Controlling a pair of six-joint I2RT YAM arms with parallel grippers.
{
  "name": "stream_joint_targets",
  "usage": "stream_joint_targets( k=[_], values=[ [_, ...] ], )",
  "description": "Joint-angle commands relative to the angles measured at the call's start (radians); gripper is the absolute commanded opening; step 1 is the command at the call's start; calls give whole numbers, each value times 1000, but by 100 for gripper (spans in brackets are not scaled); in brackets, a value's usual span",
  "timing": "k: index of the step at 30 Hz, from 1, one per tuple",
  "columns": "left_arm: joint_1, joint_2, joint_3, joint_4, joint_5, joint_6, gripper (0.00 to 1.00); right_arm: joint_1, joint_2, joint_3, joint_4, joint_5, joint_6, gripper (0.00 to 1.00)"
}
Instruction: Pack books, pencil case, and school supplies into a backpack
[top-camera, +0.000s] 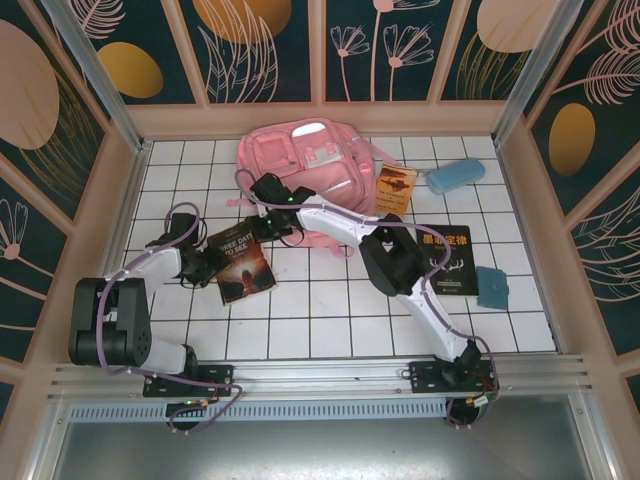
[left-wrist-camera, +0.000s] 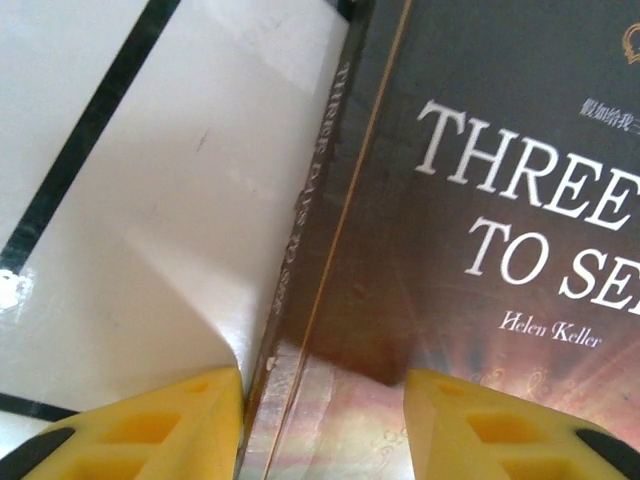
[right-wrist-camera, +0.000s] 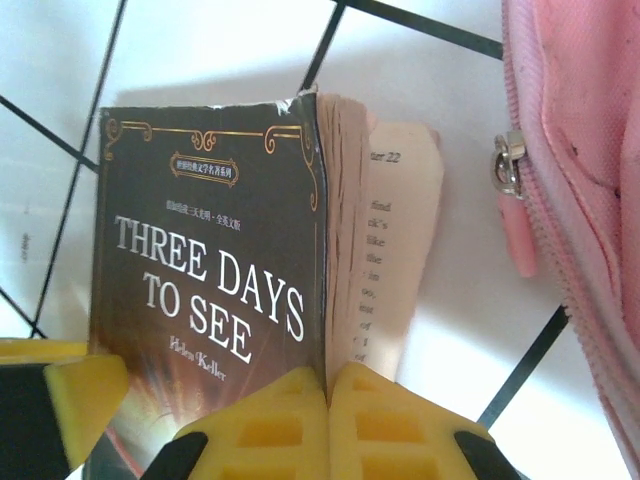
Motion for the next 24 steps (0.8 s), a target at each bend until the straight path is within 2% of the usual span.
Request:
stream_joint_targets(
  k=[1, 7, 13, 18, 24],
  values=[
    [0, -33, 52, -8, -35, 0, 52, 9, -122, -16, 31, 6, 5, 0],
    [0, -112, 101, -17, -24, 3, 73, -10, -232, -76, 80, -1, -11, 0],
    [0, -165, 122, 156, 169, 21, 81, -75, -335, -178, 103, -12, -28, 0],
    [-2, -93, 122, 338, 351, -15, 82, -170, -412, -308, 146, -38, -23, 0],
    [-11, 17, 110, 449, 498, -16, 85, -256, -437, -418, 219, -103, 6, 0]
  ],
)
